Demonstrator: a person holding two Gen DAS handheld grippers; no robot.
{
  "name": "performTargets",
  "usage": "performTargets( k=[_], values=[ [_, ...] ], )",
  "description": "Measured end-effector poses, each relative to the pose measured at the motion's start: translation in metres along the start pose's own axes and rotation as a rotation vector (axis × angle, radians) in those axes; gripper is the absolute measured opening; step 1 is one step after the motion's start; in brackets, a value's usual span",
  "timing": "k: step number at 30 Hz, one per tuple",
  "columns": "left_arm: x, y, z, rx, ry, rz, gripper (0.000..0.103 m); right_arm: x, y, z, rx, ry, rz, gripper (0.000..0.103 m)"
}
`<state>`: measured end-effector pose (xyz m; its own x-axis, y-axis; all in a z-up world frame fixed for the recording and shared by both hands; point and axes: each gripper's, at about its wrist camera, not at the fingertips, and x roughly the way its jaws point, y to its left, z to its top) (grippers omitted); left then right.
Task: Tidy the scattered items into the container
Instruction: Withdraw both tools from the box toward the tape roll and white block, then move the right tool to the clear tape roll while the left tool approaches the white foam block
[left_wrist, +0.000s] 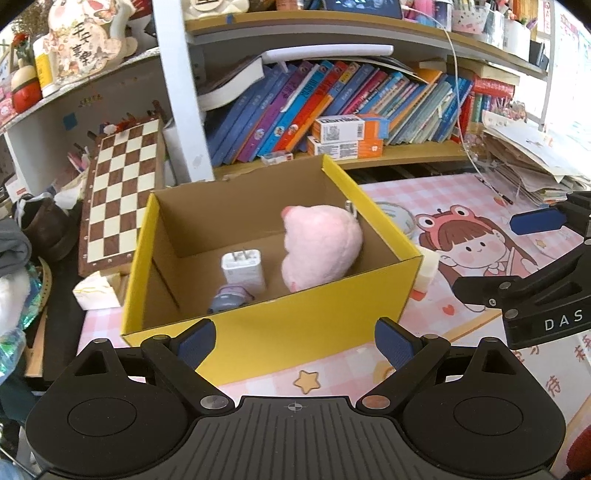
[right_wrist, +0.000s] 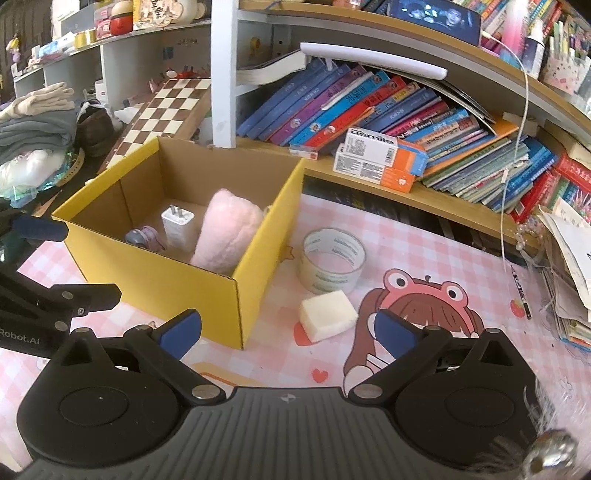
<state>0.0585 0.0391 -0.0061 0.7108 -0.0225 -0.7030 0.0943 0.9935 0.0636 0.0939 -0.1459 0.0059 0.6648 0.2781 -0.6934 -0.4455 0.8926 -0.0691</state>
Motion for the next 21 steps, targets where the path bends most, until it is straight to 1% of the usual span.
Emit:
performTargets(
  k=[21],
  values=[
    [0.010, -0.065, 0.013, 0.027, 0.017, -0.003, 0.095, -0.002, -0.062, -0.022, 0.047, 0.005, 0.018, 0.101]
  ],
)
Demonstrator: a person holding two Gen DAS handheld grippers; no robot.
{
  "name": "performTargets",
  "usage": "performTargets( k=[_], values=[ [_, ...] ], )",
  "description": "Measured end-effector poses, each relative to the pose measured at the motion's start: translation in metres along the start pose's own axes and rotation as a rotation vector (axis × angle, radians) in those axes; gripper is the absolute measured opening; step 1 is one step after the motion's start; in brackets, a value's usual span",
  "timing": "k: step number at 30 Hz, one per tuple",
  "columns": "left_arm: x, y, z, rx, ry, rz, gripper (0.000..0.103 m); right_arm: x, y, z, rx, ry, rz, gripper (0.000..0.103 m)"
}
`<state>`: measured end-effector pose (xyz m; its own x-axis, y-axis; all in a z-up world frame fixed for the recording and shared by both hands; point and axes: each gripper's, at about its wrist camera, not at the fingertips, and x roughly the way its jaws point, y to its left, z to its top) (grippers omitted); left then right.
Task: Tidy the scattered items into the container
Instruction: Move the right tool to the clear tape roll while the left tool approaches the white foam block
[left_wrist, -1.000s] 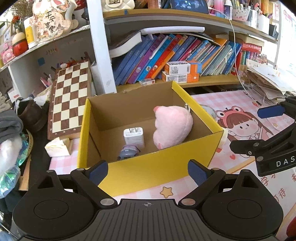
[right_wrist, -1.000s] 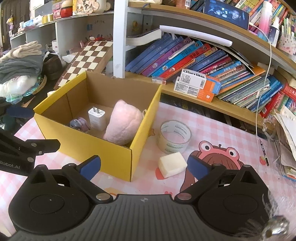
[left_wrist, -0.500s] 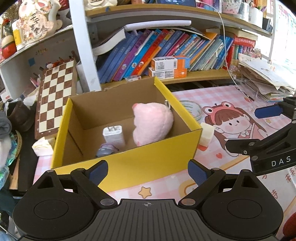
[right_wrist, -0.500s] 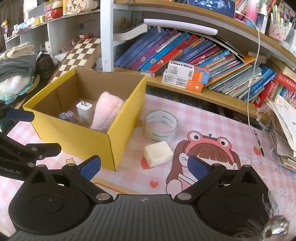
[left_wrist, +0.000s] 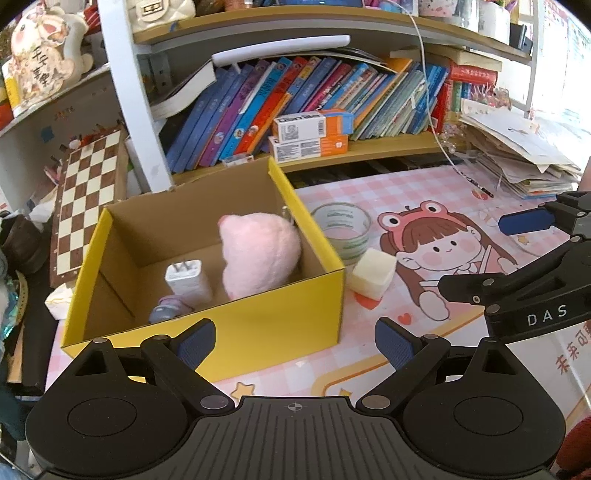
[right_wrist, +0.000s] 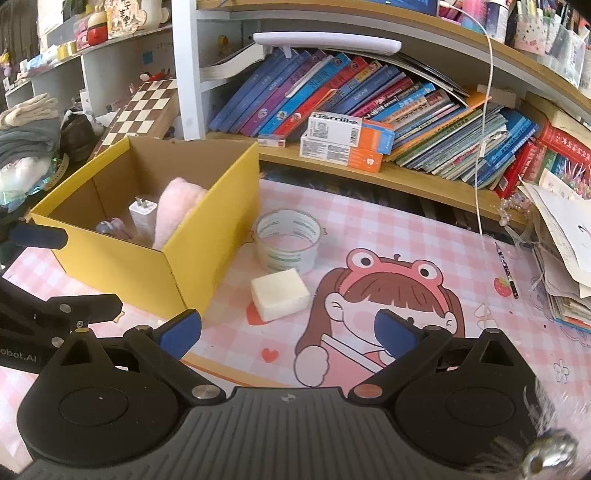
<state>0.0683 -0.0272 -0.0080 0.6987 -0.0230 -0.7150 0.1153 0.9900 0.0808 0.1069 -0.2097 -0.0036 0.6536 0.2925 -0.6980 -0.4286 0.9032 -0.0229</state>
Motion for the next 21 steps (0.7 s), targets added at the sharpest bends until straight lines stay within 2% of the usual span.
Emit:
performTargets(
  k=[8, 21],
  values=[
    [0.003, -0.022, 0.003, 0.002, 0.012, 0.004, 0.095, -0.003, -0.020, -0.005, 0.008, -0.003, 0.003, 0.101],
    [0.004, -0.054, 0.010, 0.036, -0.008, -0.039, 0.095, -0.007, -0.052, -0.012, 0.042, -0.009, -0.007, 0.101]
  ],
)
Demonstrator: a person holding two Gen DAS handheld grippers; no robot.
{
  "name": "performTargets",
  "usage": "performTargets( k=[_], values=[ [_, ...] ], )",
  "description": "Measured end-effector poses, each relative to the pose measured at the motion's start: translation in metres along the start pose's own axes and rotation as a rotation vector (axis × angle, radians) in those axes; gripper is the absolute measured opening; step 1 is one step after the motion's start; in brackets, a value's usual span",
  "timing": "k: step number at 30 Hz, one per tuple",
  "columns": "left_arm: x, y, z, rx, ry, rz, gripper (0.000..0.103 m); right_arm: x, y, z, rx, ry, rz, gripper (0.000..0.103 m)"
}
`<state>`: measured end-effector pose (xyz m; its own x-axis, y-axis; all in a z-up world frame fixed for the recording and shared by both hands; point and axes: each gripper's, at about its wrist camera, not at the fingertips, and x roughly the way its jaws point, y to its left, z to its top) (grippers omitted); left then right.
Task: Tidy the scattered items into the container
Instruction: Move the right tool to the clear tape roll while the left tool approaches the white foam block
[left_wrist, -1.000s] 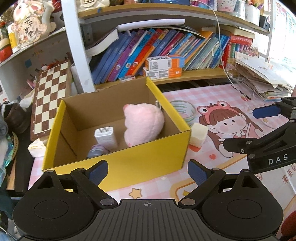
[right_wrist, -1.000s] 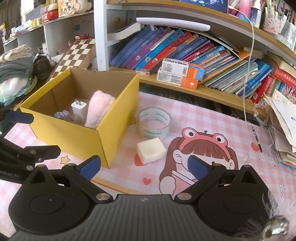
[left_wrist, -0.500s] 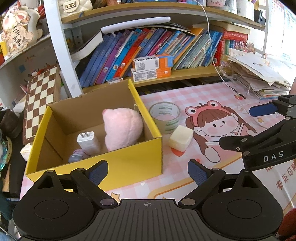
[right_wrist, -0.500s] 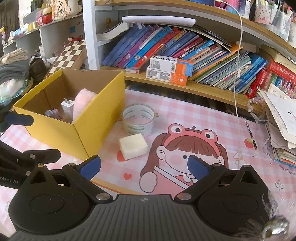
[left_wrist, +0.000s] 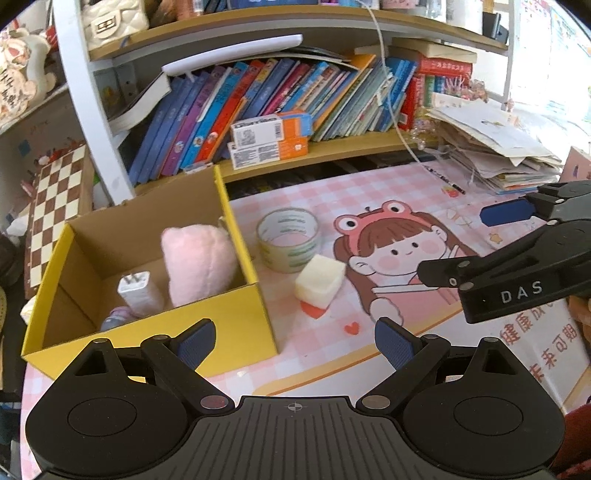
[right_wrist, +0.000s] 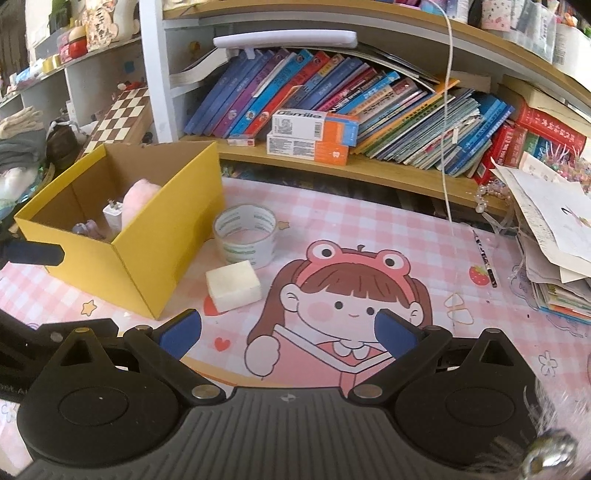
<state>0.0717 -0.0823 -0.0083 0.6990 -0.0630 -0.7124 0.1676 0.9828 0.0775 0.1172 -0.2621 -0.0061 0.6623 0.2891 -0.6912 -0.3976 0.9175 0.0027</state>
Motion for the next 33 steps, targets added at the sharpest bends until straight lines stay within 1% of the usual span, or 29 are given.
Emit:
performTargets(
  k=[8, 14, 19, 22, 28, 30, 33],
  values=[
    [0.009, -0.018, 0.009, 0.041, -0.003, -0.035, 0.095, 0.003, -0.019, 0.003, 0.025, -0.002, -0.012, 0.101],
    [0.019, -0.028, 0.011, 0.065, 0.000, -0.052, 0.095, 0.011, -0.025, 0.005, 0.029, 0.009, -0.007, 0.101],
    [0.025, -0.038, 0.011, 0.084, -0.021, -0.024, 0.094, 0.020, -0.027, 0.009, 0.028, 0.018, 0.005, 0.101],
    [0.030, -0.045, 0.010, 0.097, -0.030, -0.023, 0.093, 0.025, -0.028, 0.010, 0.027, 0.022, 0.011, 0.101],
    [0.038, -0.057, 0.010, 0.149, -0.041, -0.039, 0.081, 0.035, -0.033, 0.015, 0.029, 0.027, 0.018, 0.100],
    [0.044, -0.058, 0.010, 0.151, -0.036, -0.039, 0.073, 0.038, -0.035, 0.017, 0.028, 0.030, 0.020, 0.099],
    [0.053, -0.058, 0.009, 0.147, -0.023, -0.036, 0.070, 0.043, -0.036, 0.021, 0.021, 0.033, 0.025, 0.099]
  ],
)
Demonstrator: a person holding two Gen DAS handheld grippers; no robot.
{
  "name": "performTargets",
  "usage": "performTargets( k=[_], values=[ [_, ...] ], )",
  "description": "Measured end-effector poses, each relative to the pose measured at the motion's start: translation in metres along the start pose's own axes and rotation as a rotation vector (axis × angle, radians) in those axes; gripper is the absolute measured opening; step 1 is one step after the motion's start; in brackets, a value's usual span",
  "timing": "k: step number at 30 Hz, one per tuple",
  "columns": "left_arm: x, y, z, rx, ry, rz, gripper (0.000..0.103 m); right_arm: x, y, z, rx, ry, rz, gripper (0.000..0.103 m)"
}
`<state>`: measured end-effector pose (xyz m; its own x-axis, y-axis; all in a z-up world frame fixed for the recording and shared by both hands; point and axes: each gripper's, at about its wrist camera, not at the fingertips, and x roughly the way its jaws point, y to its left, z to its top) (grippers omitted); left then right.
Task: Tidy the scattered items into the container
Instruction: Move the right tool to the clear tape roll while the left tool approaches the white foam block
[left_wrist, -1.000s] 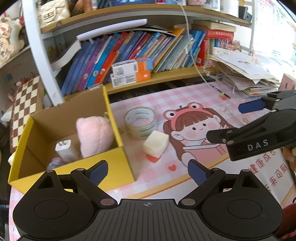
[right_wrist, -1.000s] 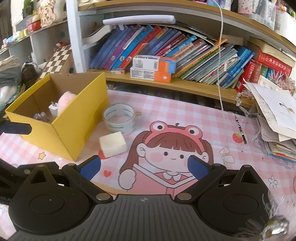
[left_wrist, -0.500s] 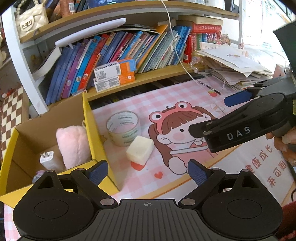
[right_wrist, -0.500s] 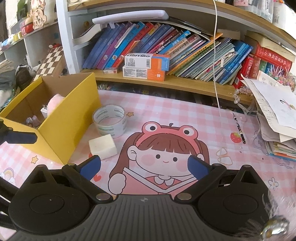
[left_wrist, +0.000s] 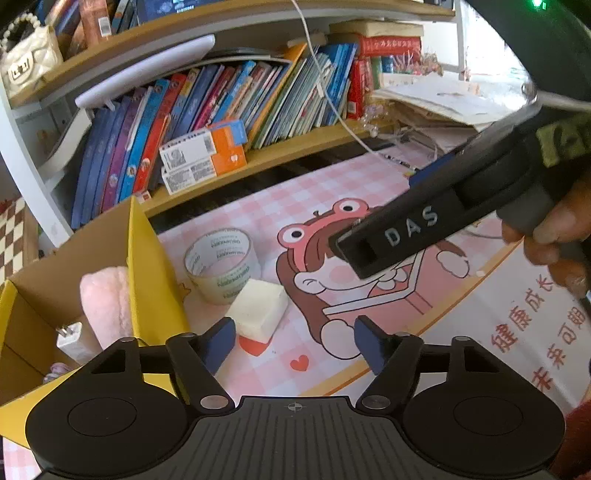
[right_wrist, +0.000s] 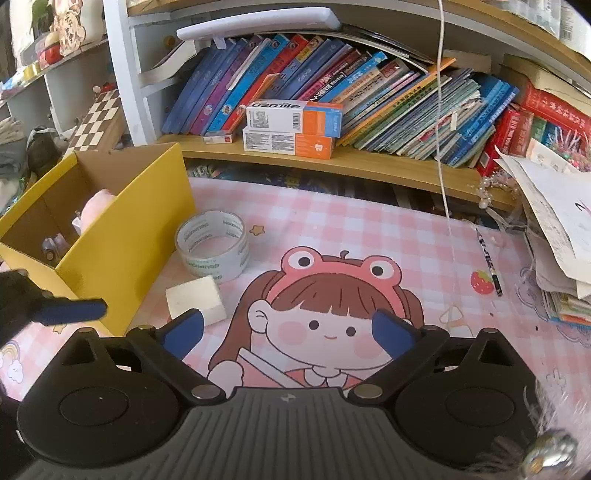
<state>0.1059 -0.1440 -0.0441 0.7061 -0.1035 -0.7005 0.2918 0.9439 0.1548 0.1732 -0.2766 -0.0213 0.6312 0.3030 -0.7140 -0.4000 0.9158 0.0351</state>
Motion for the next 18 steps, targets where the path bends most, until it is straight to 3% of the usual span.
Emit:
performTargets(
  k=[10, 13, 18],
  values=[
    [0.028, 0.000, -0.001, 0.000, 0.019, 0.017, 0.070, 0.023, 0.006, 0.015, -0.035, 0.012, 0.030, 0.096],
    [0.038, 0.000, -0.001, 0.002, 0.032, 0.015, 0.062, 0.031, 0.008, 0.020, -0.041, 0.015, 0.035, 0.094],
    [0.051, 0.005, 0.000, -0.012, 0.048, 0.033, 0.060, 0.043, 0.009, 0.028, -0.046, 0.021, 0.040, 0.087]
  ],
)
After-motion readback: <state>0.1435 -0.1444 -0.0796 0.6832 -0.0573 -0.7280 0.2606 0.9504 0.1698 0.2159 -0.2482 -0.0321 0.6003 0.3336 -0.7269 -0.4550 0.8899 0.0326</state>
